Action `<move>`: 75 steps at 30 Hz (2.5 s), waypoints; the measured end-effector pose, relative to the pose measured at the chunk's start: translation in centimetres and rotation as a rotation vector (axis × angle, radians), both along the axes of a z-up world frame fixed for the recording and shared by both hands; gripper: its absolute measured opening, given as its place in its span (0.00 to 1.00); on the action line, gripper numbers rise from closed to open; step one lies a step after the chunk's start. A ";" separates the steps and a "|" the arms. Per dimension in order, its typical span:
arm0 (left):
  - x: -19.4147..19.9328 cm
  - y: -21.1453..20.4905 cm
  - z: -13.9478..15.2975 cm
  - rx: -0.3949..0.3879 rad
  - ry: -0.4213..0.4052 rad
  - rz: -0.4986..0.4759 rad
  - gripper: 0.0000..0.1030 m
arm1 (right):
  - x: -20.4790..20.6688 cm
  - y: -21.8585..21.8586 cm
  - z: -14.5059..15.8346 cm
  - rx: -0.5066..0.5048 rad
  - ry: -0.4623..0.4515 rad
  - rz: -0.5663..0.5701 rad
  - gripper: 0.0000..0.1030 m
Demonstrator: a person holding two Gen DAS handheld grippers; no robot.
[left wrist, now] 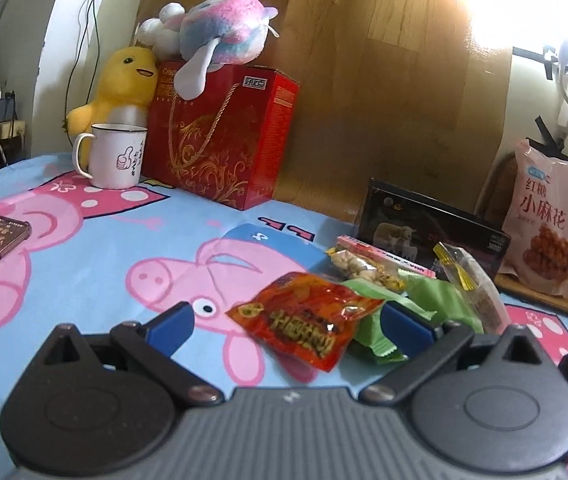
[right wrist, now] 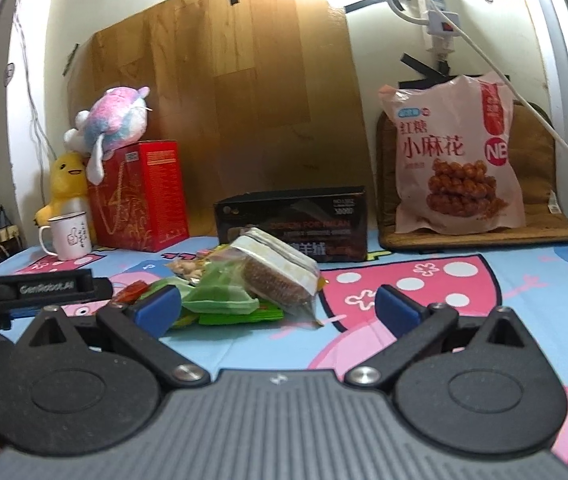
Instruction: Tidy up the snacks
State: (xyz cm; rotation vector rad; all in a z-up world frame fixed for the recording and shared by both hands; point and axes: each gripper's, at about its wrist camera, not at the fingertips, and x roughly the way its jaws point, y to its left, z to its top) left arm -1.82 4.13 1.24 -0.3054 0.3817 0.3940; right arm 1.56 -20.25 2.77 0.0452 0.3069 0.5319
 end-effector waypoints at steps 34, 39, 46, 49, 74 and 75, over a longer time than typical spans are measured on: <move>-3.3 4.3 0.1 -0.410 0.092 -0.511 0.47 | -2.0 5.7 0.4 -0.157 0.236 0.455 0.75; -2.7 3.9 -0.6 -0.447 0.112 -0.548 0.39 | -1.8 7.4 -0.2 -0.201 0.253 0.497 0.62; -1.5 1.5 -0.5 -0.399 0.148 -0.611 0.38 | -1.3 5.5 -0.4 -0.171 0.288 0.443 0.54; -0.8 -1.0 -0.2 -0.363 0.174 -0.676 0.39 | -1.9 3.6 -0.4 -0.169 0.287 0.394 0.54; 1.8 -9.0 2.8 -0.146 0.228 -0.817 0.44 | -2.1 -2.8 0.0 -0.135 0.240 0.238 0.54; 2.2 -8.9 3.3 -0.134 0.214 -0.812 0.44 | -1.7 -2.5 0.4 -0.136 0.219 0.236 0.54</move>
